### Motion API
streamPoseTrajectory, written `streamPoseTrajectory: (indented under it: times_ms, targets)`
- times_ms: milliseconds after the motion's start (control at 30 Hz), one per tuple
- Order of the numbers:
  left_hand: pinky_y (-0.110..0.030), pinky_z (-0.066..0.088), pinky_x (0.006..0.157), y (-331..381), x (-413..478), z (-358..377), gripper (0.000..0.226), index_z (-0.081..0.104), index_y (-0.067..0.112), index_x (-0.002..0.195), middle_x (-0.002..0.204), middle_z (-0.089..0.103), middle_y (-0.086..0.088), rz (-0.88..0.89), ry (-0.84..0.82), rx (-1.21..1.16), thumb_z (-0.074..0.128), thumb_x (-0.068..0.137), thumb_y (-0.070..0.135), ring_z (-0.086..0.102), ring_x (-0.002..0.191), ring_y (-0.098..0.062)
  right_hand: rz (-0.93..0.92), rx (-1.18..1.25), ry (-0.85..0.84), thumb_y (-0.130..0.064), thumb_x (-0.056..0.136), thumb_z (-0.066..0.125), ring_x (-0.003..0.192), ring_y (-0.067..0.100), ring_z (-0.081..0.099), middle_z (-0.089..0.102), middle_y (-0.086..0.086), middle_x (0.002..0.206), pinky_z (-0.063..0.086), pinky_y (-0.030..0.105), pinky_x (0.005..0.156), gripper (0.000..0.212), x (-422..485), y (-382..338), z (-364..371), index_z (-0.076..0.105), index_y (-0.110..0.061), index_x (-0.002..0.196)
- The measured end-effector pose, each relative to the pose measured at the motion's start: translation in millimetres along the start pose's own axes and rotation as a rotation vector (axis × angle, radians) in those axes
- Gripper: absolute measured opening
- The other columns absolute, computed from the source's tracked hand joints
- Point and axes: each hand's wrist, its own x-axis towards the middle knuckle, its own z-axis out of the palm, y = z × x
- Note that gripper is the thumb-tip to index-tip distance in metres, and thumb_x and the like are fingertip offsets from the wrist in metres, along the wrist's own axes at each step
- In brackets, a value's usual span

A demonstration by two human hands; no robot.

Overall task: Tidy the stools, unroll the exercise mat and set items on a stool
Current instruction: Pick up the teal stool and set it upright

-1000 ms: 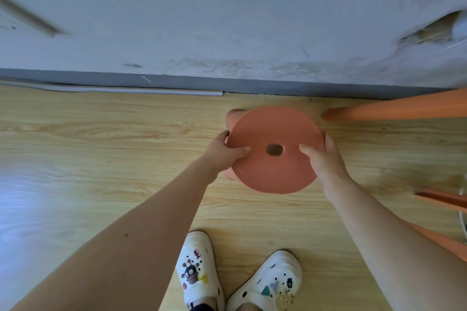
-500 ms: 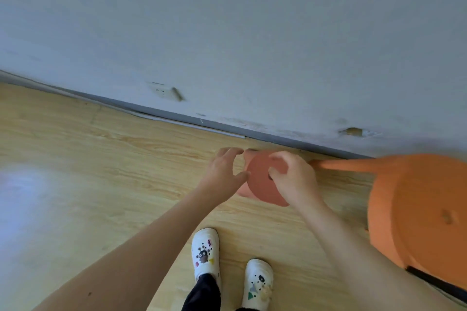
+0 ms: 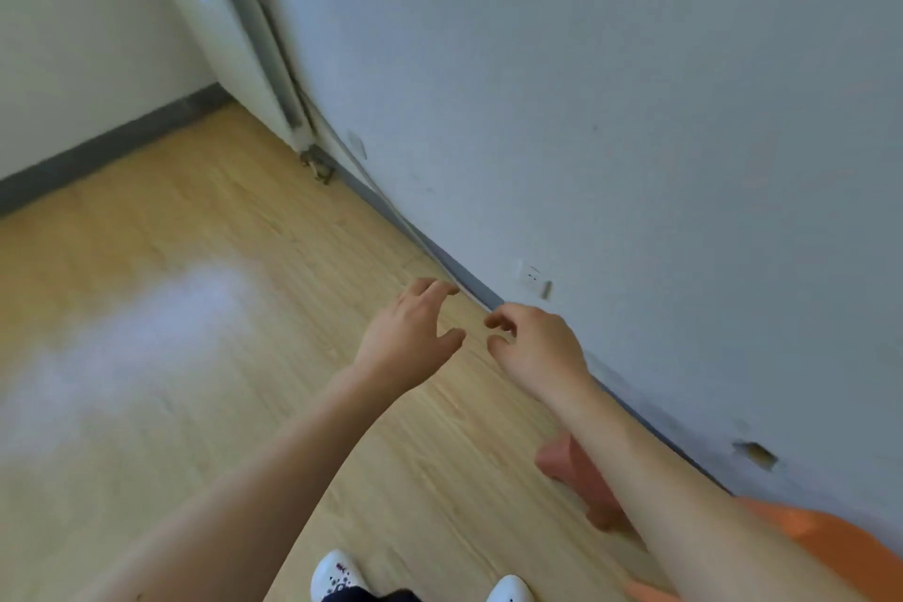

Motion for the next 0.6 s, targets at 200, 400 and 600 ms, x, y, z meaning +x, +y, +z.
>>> streamPoseTrajectory:
  times_ms: [200,400,600]
  targets:
    - [-0.027,0.038,0.089,-85.9,-81.2,-116.2,0.054,0.042,0.027,0.135,0.141,0.042,0.006,-0.17,0.236,0.071,0.061,0.086,0.039,0.046,0.123,-0.018,-0.29,-0.077,-0.106,-0.026,0.088,0.056,0.1,0.015,0.061,0.067,-0.003,0.111,0.052,0.033,0.08,0.028,-9.9,-164.0,44.9,0.064,-0.024,0.115]
    - [-0.028,0.04,0.087,-216.1,-200.9,-212.4,0.055,0.041,0.029,0.136,0.141,0.041,0.009,-0.435,0.373,0.093,0.06,0.086,0.042,0.044,0.124,-0.015,-0.519,-0.169,-0.224,-0.029,0.086,0.057,0.094,0.013,0.063,0.069,-0.006,0.102,0.054,0.032,0.078,0.024,-42.5,-333.3,143.0,0.067,-0.026,0.108]
    - [-0.026,0.039,0.082,-348.1,-340.8,-289.9,0.053,0.041,0.03,0.136,0.141,0.04,0.011,-0.681,0.491,0.048,0.058,0.086,0.039,0.047,0.119,-0.014,-0.686,-0.203,-0.347,-0.026,0.086,0.055,0.092,0.011,0.063,0.069,-0.01,0.1,0.052,0.029,0.074,0.022,-88.5,-488.8,268.9,0.068,-0.027,0.104]
